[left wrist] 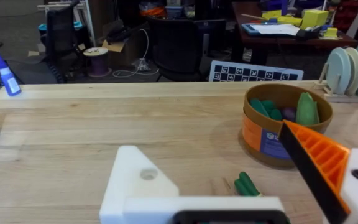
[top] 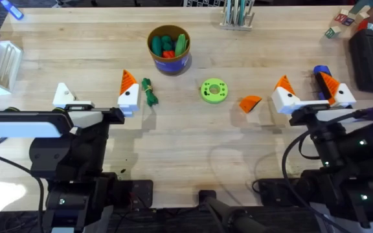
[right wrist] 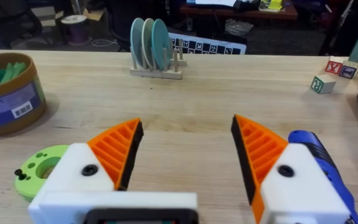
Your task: Pick up the gripper from the table and insert it into the empty holder that is missing its gripper. Then pick up a screw, insert it into the mounting hole, and use the screwdriver to tighten it. Finally, clean up the table by picking up the vegetable and placing it into the bucket.
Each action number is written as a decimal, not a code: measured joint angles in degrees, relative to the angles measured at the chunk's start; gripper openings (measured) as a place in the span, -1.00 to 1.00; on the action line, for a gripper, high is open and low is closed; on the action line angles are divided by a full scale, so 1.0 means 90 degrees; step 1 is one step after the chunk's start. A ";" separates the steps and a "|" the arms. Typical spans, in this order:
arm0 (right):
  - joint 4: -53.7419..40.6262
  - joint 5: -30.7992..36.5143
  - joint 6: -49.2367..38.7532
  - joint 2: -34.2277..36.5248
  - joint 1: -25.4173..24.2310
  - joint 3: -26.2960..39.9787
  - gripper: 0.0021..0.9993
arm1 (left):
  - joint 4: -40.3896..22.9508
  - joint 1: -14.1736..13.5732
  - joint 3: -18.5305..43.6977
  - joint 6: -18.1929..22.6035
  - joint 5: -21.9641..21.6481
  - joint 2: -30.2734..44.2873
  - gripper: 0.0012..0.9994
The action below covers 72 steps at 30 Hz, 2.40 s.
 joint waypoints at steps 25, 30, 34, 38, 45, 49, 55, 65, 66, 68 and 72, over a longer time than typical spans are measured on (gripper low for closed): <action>-0.2720 0.0398 0.0148 0.1516 0.0000 0.2644 0.76 | -0.2889 0.0000 0.3016 -0.0048 -0.0672 0.1694 0.97; -0.4111 0.0122 0.0149 0.3174 0.0000 0.4560 0.76 | -0.4050 0.0000 0.4785 -0.0049 -0.0695 0.3427 0.97; -0.4719 0.0027 0.0148 0.4281 0.0000 0.5621 0.76 | -0.4099 0.0001 0.5601 -0.0049 -0.0414 0.4490 0.97; -0.4743 -0.0022 0.0148 0.4838 0.0000 0.5945 0.76 | -0.4194 0.0000 0.5778 -0.0178 0.0521 0.5142 0.97; -0.4810 -0.0022 0.0148 0.5078 0.0000 0.5945 0.76 | -0.4424 -0.0010 0.5778 -0.0434 0.1603 0.6146 0.96; -0.4783 -0.0020 0.0146 0.5078 0.0000 0.5945 0.76 | -0.4272 -0.0073 0.5775 -0.0514 0.1864 0.6609 -0.24; -0.5017 -0.0021 0.0146 0.5081 0.0000 0.5945 0.76 | -0.3946 -0.0495 0.5765 -0.0503 0.1885 0.6376 0.69; -0.6195 -0.0020 0.0146 0.5078 0.0000 0.5945 0.76 | -0.2063 -0.1715 0.5765 -0.0552 0.2014 0.5439 0.98; -0.6340 -0.0022 0.0146 0.5078 0.0000 0.5945 0.76 | -0.2022 -0.1759 0.5765 -0.0560 0.2024 0.5433 0.98; -0.6644 -0.0020 0.0146 0.5078 0.0000 0.5945 0.76 | -0.2108 -0.1825 0.5765 -0.0579 0.2028 0.5448 0.98; -0.7195 -0.0019 0.0146 0.5078 0.0000 0.5945 0.76 | -0.2609 -0.1838 0.5765 -0.0610 0.2028 0.5465 0.98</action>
